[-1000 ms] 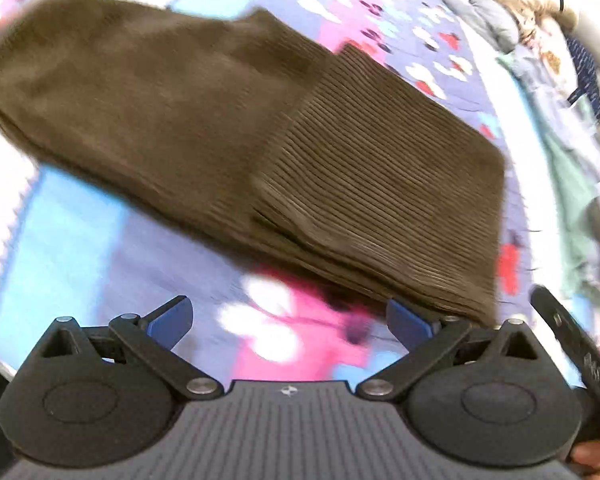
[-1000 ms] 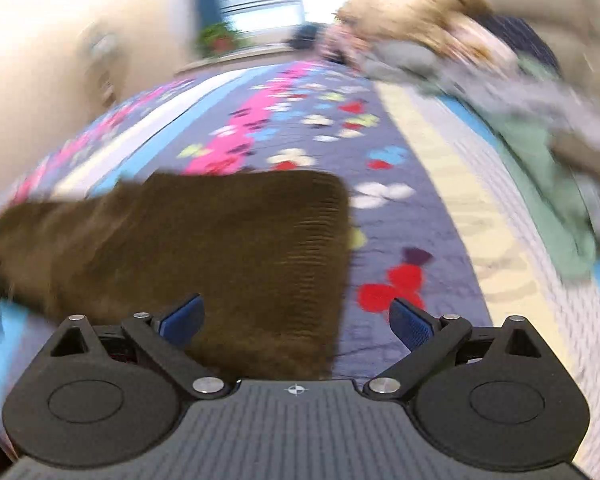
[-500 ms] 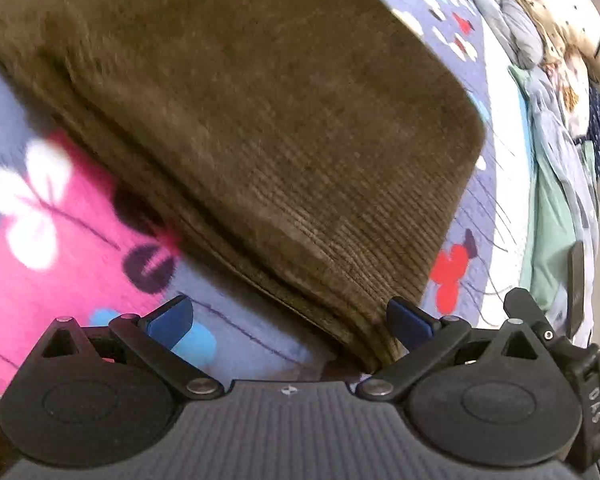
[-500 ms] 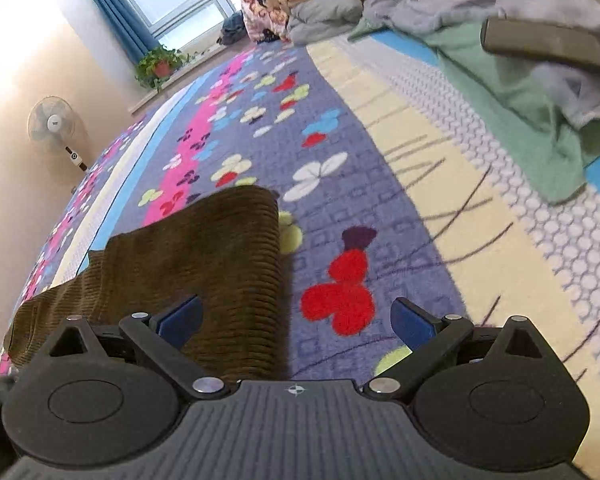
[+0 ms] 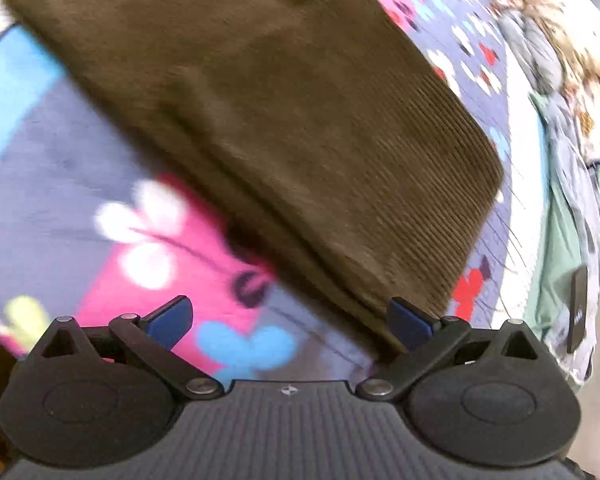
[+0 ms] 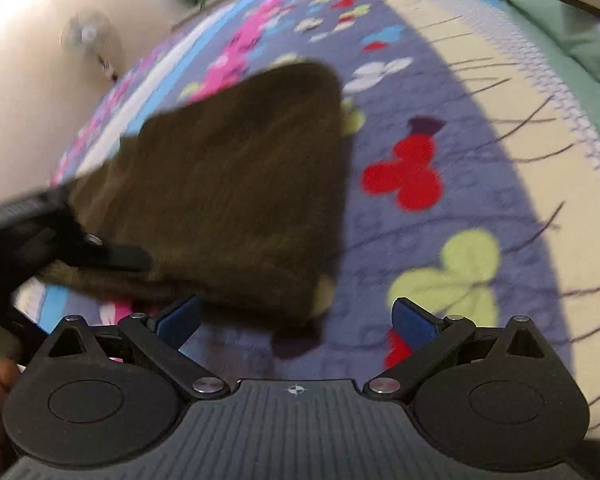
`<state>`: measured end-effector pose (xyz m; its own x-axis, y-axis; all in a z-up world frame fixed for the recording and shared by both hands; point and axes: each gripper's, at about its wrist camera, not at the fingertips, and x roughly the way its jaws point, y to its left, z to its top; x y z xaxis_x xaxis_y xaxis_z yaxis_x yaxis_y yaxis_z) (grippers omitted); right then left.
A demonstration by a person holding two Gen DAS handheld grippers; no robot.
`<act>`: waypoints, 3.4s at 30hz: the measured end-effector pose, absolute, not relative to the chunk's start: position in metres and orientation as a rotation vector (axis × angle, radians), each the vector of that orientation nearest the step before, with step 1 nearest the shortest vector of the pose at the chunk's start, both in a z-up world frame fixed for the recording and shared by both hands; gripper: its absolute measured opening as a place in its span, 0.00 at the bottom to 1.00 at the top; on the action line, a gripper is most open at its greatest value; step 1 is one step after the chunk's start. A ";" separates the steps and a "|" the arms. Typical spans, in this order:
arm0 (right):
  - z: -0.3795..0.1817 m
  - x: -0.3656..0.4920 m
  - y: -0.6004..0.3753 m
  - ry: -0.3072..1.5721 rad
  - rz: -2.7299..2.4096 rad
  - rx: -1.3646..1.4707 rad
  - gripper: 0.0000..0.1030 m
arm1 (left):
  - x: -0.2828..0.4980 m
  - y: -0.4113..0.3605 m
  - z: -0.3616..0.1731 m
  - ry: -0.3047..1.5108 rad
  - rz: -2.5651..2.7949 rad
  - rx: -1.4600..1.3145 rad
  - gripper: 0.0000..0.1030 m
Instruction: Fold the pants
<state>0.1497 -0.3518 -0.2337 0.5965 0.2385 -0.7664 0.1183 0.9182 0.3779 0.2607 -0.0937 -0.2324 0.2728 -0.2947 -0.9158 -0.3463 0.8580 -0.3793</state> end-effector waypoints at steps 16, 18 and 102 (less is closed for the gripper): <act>-0.210 0.154 -0.315 0.891 0.126 0.029 0.21 | 0.234 -0.093 -0.240 1.377 -0.029 -0.607 1.00; -0.229 0.160 -0.314 0.983 0.118 0.025 0.24 | 0.234 -0.099 -0.244 1.383 -0.058 -0.634 1.00; -0.036 0.385 -0.052 1.056 0.096 0.125 0.15 | 0.340 0.179 -0.247 1.267 -0.445 -1.622 0.55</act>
